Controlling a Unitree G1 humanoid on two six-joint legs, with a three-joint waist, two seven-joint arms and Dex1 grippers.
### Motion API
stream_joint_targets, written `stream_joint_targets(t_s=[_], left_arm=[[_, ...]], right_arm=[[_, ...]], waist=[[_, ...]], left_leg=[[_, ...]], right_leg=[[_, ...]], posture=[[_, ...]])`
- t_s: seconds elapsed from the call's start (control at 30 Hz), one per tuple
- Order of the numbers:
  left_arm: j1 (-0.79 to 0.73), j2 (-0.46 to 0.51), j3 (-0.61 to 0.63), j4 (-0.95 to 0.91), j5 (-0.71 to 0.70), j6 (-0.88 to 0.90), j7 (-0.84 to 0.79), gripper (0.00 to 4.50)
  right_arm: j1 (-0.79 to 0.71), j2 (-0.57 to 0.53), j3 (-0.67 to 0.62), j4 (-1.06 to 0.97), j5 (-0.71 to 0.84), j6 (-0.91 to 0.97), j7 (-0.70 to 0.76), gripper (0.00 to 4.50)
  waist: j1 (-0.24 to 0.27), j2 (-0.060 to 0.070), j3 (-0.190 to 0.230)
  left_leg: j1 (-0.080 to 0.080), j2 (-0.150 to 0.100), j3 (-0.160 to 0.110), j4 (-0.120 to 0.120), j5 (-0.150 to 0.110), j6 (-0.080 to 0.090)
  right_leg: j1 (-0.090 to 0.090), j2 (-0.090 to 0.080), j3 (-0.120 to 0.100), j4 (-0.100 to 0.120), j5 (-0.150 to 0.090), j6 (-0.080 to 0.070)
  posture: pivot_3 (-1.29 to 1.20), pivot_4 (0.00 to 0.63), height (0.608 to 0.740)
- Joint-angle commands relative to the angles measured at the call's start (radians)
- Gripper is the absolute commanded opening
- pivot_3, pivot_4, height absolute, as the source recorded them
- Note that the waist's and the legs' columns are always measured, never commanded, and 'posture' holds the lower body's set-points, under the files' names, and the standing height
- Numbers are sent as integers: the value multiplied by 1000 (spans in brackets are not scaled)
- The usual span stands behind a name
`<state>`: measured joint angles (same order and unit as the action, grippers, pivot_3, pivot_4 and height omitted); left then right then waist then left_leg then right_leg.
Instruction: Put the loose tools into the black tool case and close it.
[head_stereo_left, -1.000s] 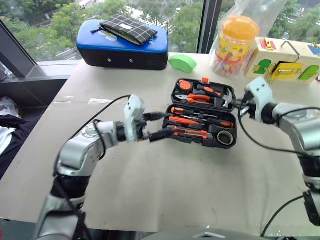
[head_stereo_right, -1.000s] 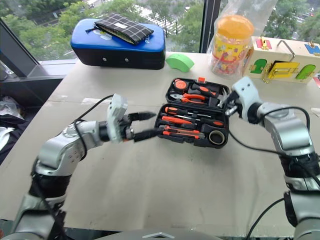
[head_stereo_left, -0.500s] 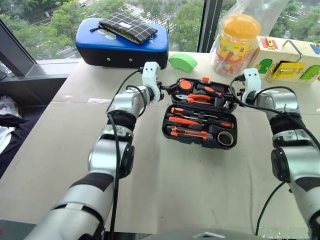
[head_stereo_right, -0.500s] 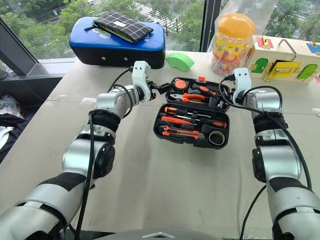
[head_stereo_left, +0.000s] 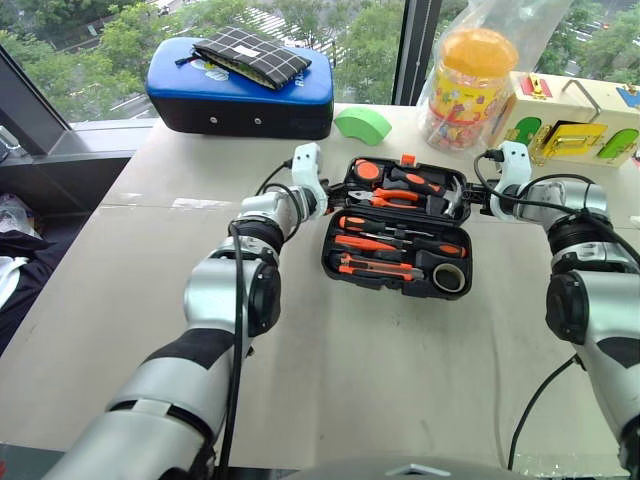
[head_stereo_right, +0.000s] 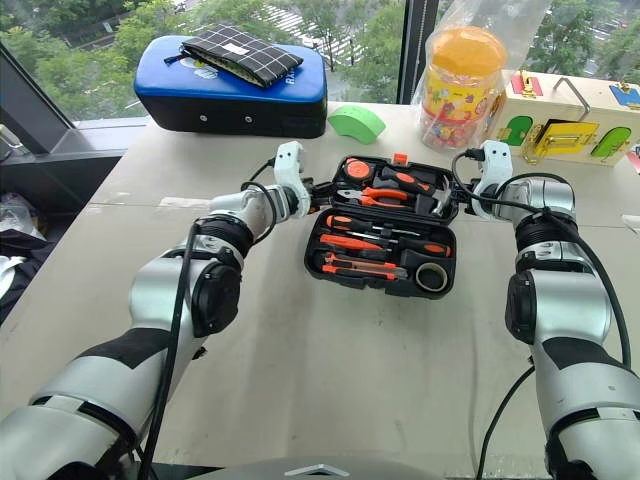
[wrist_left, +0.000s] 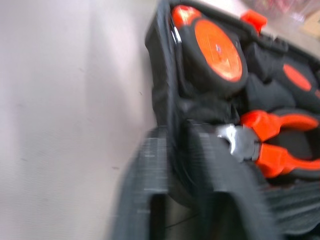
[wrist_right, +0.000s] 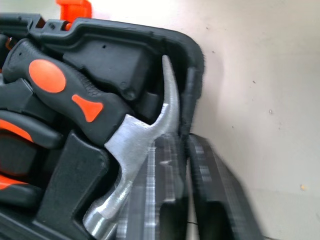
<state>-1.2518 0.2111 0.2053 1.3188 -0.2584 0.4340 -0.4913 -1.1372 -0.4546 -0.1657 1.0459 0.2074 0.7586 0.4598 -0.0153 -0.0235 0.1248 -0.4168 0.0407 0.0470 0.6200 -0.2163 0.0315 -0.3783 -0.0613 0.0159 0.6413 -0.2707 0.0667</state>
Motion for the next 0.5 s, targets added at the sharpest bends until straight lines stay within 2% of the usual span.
stream_joint_targets(t_s=[0.03,0.17,0.2,0.27,0.3,0.37,0.5], left_arm=[[-22,6,18,-51,-25,96,-138,28],[34,40,-10,-212,-53,269,-288,28],[70,46,-22,-293,-65,317,-314,28],[211,67,-55,-576,-113,417,-349,28],[310,82,-79,-741,-123,423,-359,28],[439,94,-78,-953,-149,451,-333,28],[593,116,-108,-1162,-92,284,-302,28]], right_arm=[[8,15,2,-85,29,63,63,0],[69,24,-17,-290,88,167,105,0],[90,27,-25,-354,107,200,107,0],[162,34,-25,-535,139,232,110,0],[202,42,-36,-636,162,239,107,0],[280,40,-24,-789,162,204,105,0],[391,46,-20,-986,151,78,98,0]], waist=[[-1,0,0],[-1,0,0],[-2,1,0],[-3,1,1],[-4,2,1],[-10,2,1],[-2,3,2]], left_leg=[[0,0,0,-1,0,-1],[0,0,-1,-3,2,-3],[0,0,-1,-4,2,-4],[-1,0,-2,-5,2,-4],[-1,0,-2,-6,2,-4],[0,0,-2,-7,2,-5],[-1,1,-3,-7,4,-8]], right_leg=[[0,0,0,0,0,0],[-1,0,-1,0,0,0],[-1,0,-1,0,0,0],[-2,0,-1,0,0,0],[-2,0,-1,0,0,0],[-3,0,0,1,0,0],[-3,0,0,0,0,0]], posture=[[0,150,740],[0,150,740],[0,150,740],[0,150,740],[0,150,740],[0,150,740],[0,150,740]])
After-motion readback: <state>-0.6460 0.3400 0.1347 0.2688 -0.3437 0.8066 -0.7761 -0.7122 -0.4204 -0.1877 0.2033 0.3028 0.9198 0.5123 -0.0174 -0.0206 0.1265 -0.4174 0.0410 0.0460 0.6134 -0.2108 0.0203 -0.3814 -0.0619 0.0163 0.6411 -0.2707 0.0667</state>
